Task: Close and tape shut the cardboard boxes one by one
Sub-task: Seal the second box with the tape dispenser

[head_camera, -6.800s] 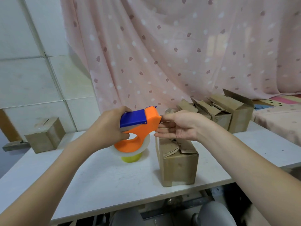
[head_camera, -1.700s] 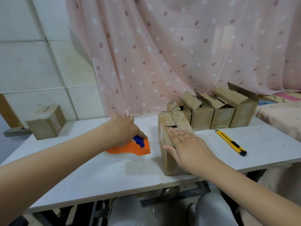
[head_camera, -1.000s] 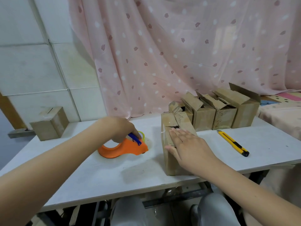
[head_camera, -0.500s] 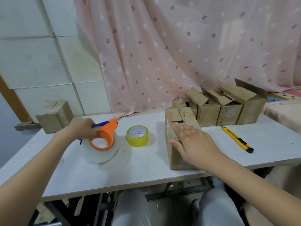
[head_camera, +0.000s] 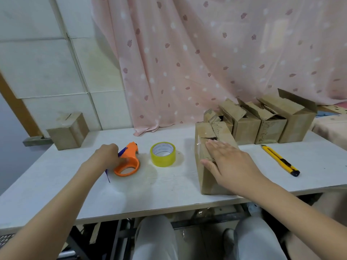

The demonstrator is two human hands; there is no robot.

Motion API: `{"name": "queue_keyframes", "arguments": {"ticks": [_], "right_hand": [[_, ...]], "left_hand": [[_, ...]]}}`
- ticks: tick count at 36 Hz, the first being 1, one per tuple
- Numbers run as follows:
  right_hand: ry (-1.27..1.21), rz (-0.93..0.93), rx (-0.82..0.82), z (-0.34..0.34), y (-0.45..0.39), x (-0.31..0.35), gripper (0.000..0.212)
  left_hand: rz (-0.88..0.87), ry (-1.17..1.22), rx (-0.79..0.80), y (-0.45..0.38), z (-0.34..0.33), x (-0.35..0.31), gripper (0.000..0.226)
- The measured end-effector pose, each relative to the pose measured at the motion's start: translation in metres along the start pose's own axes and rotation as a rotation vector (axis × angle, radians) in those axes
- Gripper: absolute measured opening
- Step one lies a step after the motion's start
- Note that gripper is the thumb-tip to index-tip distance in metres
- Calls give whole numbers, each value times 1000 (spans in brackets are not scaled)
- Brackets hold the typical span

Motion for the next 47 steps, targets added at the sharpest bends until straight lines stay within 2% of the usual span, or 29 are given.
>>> {"name": "queue_keyframes", "arguments": {"ticks": [2, 3, 4, 5, 6, 8, 10, 13, 16, 21, 25, 31, 34, 38, 43, 45, 47], "right_hand": [[-6, -5, 5, 1, 0, 1, 103], [4, -6, -2, 2, 0, 1, 102], [14, -5, -9, 2, 0, 1, 101], [18, -4, -15, 1, 0, 0, 100], [16, -4, -15, 0, 0, 0, 103], [16, 3, -14, -2, -1, -2, 110], [16, 9, -12, -3, -2, -3, 107], [-9, 0, -19, 0, -1, -2, 87], [-28, 5, -1, 2, 0, 1, 76], [-13, 8, -15, 4, 0, 2, 84], [-16, 19, -38, 2, -1, 2, 98], [17, -37, 13, -6, 0, -6, 84], [-6, -35, 29, -5, 0, -5, 82], [88, -19, 58, -11, -3, -5, 64], [20, -28, 23, -2, 2, -3, 72], [4, 19, -20, -1, 1, 0, 78], [8, 24, -59, 3, 0, -1, 72]], "left_hand": [[-56, 24, -213, 13, 26, -22, 45], [-134, 125, -349, 27, 42, -40, 40], [-220, 301, -442, 42, 54, -61, 33], [-306, 528, -438, 58, 61, -82, 28], [-381, 758, -328, 70, 58, -106, 25], [-482, 1114, 5, 86, 39, -154, 25], [-468, 1306, 205, 90, 18, -181, 25], [-419, 1560, 442, 87, -8, -203, 28], [-402, 1691, 538, 85, -22, -214, 27], [-361, 1926, 656, 88, -40, -221, 40], [-248, 1984, 629, 82, -54, -218, 57], [-151, 1967, 618, 79, -59, -221, 63], [-120, 1956, 601, 79, -61, -226, 45], [-87, 1917, 563, 83, -63, -231, 27], [-23, 1871, 627, 84, -76, -237, 21], [15, 1835, 665, 87, -85, -240, 9], [52, 1825, 663, 90, -94, -240, 9]]}}
Point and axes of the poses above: each hand's wrist, its own y-axis away from the middle knuckle, its own z-axis out of the back of the hand, x = y × z, the point moved 9 cm from there along -y, towards the middle knuckle, and after that the axes turned 5 degrees about -y, right-handed, at the moved point
